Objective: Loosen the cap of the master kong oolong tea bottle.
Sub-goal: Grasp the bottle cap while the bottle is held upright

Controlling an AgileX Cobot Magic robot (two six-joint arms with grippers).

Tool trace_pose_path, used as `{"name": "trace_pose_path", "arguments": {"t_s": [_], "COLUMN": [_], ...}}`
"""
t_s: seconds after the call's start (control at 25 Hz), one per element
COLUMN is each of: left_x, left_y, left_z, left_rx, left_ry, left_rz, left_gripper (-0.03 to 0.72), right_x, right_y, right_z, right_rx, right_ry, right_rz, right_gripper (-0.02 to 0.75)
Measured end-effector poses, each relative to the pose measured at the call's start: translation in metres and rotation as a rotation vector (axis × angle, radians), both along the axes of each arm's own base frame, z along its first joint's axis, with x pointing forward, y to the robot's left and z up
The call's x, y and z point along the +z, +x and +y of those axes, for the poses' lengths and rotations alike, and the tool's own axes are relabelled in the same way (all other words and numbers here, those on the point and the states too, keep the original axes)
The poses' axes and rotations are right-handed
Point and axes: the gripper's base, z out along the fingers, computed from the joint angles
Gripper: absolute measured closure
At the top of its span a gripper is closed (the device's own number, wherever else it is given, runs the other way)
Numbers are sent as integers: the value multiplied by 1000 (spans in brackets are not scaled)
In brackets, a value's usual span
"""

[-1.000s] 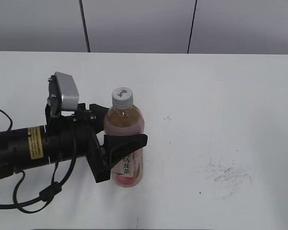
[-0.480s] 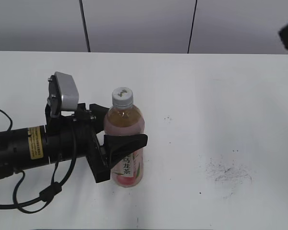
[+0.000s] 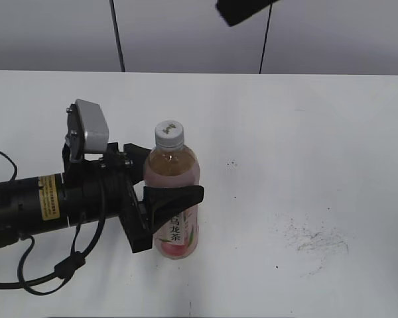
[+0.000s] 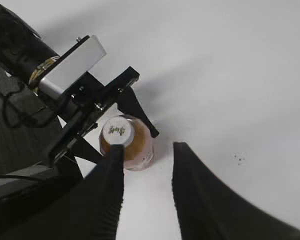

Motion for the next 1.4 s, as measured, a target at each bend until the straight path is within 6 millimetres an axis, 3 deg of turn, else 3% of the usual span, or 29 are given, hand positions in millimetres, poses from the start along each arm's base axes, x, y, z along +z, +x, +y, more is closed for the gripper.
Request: {"name": "trace_pose_path", "arguments": {"t_s": [0.16,0.32,0.52,0.64,0.92,1.16,1.4], "left_x": [0,0,0,0,0,0,0], "left_y": [0,0,0,0,0,0,0], "left_z": [0,0,0,0,0,0,0], "left_rx": [-1,-1,-1,-1,-1,-1,-2], "left_ry": [0,0,0,0,0,0,1], "left_rz": [0,0,0,0,0,0,0], "left_gripper": [243,243,243,243,243,243,243], "right_x": [-8,-23,-50,-60,-70,-87,-89], "right_y": [-2,-18,-20,-18,-14,-1,10], "right_z": [39,73,101,106,110,111,104], "right_rx": [-26,-76,-263,-320,-389,-438,-472], "right_ry": [-119,-235,-267,-266,-273,-277,-237], "right_rz": [-17,-4,129,187,229,314,394], "right_gripper": [486,463,454,440,322,316,333]}}
